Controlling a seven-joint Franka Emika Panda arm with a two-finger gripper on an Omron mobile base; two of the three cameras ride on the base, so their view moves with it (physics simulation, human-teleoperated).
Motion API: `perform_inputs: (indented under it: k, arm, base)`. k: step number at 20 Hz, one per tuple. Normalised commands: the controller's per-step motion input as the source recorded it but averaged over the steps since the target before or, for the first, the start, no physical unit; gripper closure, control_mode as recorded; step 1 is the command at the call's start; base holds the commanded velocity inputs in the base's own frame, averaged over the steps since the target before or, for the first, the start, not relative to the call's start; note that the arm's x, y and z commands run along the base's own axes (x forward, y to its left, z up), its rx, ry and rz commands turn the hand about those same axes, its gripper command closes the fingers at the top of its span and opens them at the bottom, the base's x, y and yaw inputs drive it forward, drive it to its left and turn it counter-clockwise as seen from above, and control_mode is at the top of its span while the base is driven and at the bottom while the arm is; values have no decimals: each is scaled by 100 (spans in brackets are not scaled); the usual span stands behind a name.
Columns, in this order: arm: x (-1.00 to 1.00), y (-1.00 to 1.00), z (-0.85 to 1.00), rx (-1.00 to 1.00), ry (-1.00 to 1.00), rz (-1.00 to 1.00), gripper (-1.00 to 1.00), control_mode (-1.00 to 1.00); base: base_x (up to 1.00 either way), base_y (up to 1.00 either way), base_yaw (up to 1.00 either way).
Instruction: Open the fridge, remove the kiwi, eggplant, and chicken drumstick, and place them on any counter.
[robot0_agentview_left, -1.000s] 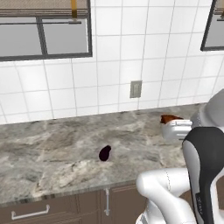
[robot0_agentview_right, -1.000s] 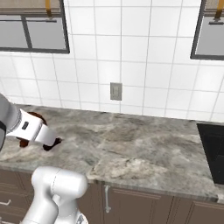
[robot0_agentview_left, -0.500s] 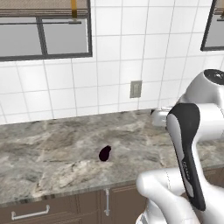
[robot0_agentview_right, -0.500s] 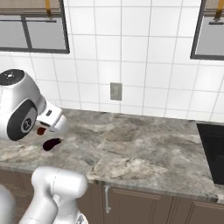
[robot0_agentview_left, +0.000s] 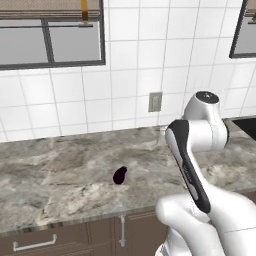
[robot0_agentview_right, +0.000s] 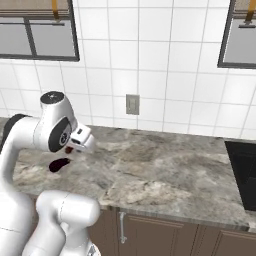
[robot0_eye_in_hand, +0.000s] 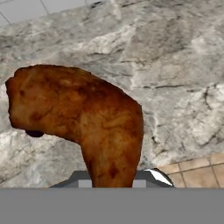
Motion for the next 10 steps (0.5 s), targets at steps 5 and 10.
perform_inputs:
  k: [5, 10]
  arm:
    - [88, 3, -87, -5, 7, 0, 100, -100]
    - [61, 0, -64, 0, 14, 0, 100, -100]
  base:
    - [0, 0, 0]
    - [0, 0, 0]
